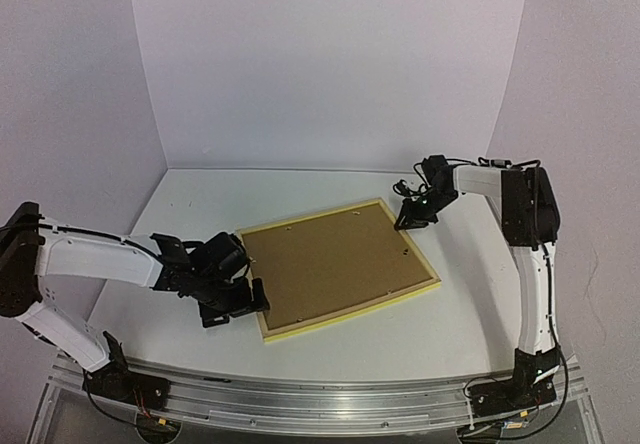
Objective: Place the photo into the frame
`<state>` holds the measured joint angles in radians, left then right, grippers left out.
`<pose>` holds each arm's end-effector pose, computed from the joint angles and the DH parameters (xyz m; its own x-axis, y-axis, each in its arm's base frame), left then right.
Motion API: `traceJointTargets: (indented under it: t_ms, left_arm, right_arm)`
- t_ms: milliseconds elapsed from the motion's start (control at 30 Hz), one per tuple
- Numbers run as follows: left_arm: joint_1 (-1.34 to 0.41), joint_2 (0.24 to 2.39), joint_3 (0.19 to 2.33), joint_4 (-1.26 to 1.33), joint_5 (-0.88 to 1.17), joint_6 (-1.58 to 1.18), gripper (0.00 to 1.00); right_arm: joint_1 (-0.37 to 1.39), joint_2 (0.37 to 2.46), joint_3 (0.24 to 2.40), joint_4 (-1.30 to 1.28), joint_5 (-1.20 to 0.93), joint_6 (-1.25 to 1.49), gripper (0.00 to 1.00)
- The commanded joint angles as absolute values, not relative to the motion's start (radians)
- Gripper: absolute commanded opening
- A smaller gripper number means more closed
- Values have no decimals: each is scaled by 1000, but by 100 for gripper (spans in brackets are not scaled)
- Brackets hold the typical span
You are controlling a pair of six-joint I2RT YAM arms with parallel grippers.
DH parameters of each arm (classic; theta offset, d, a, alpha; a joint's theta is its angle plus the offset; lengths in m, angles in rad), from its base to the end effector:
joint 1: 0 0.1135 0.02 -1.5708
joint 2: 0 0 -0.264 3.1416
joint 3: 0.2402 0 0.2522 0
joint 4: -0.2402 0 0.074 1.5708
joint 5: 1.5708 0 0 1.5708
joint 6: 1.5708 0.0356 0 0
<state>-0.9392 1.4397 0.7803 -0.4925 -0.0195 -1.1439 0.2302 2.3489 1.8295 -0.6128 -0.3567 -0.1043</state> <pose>0.1543 -0.2098 0.1725 -0.9536 -0.2379 -0.1846 -0.1588 0.9182 -0.3629 0.4775 0.1247 0.1348 -0.8394 -0.2969 -0.4553 -0.4480 0.8522 0.2702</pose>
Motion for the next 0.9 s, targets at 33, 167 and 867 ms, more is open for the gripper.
traceJointTargets:
  t_ms: [33, 167, 867]
  left_arm:
    - [-787, 1390, 879, -696, -106, -1198, 100]
    - [-705, 1375, 846, -610, -121, -1130, 100]
    - [-758, 1605, 850, -415, 67, -1101, 69]
  right_arm:
    - [239, 2442, 2032, -808, -608, -464, 11]
    - [240, 2489, 2121, -826, -622, -522, 10]
    - [272, 2329, 2012, -734, -333, -241, 59]
